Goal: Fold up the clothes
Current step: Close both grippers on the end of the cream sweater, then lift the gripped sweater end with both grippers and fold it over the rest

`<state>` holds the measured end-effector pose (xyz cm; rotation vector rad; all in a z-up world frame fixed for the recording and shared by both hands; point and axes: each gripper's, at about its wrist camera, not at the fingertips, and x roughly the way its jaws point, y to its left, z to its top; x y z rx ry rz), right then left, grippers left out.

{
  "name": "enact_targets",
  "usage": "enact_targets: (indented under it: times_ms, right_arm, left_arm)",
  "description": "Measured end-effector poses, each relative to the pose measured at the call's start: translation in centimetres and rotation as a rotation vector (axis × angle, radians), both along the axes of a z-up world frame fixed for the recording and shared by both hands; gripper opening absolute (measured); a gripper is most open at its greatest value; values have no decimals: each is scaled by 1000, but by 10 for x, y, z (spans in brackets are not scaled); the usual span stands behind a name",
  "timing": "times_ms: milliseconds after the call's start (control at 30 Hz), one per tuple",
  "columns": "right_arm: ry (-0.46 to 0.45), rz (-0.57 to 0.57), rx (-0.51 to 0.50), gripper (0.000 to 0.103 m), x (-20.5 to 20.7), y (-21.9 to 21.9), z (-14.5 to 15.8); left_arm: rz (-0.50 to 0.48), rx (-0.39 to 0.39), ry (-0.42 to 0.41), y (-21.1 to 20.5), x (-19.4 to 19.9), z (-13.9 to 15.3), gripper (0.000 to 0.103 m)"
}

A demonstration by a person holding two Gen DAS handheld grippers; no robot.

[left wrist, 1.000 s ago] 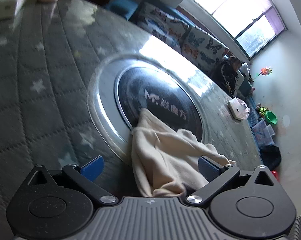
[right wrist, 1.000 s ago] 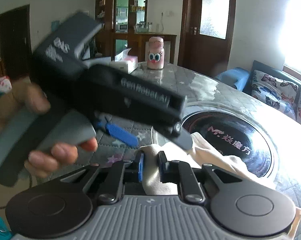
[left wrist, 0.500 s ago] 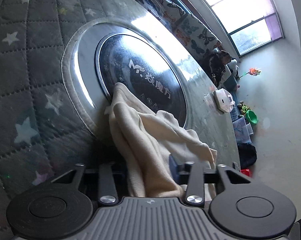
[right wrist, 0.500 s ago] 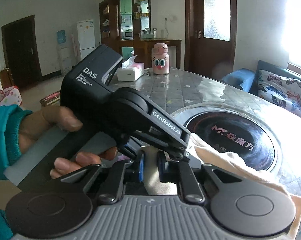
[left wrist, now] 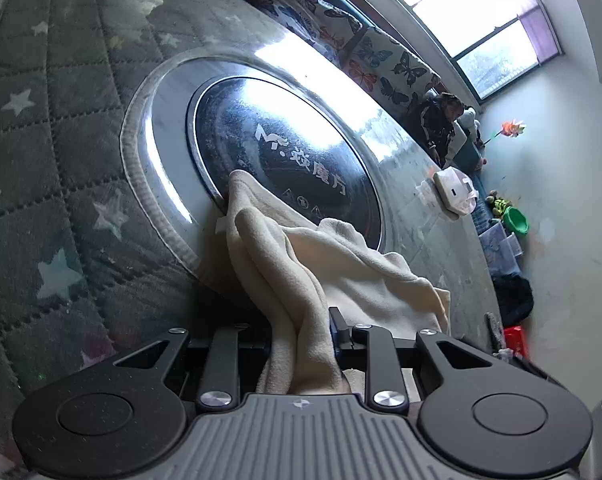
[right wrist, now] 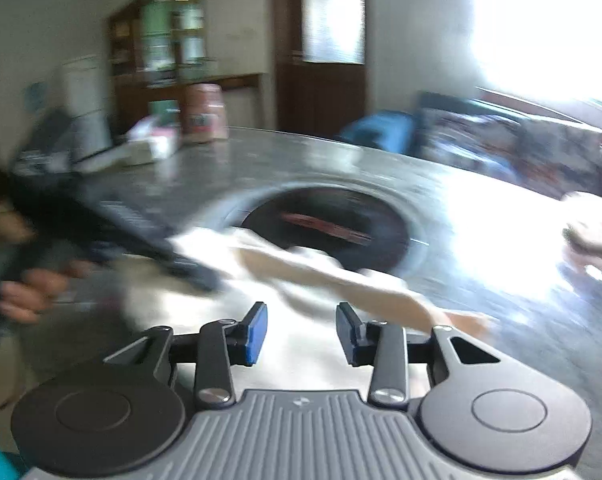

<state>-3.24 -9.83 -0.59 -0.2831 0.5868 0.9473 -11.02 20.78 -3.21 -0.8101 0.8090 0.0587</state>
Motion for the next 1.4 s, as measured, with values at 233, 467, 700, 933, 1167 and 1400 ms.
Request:
enact_targets:
  times_ms: [233, 467, 700, 933, 1167, 1400]
  right_arm:
    - [80, -253, -13, 54, 62, -46, -27]
    - [197, -297, 71, 45, 82, -55, -46]
    - [156, -254, 83, 12, 71, -49, -38]
    - [46, -260, 114, 11, 60, -64, -6]
    - [-76, -337, 101, 11, 64, -96, 34]
    - [-165, -432, 51, 11, 79, -127, 58]
  left_arm:
    - [-17, 68, 10, -8, 3, 3, 28]
    - [-28, 133, 20, -16, 6, 6, 28]
    - [-52, 208, 22, -24, 8, 13, 25]
    - [-122, 261, -50, -41, 20, 38, 19]
    - [-216, 298, -133, -76, 53, 62, 19]
    - [-303, 302, -182, -118, 94, 73, 18]
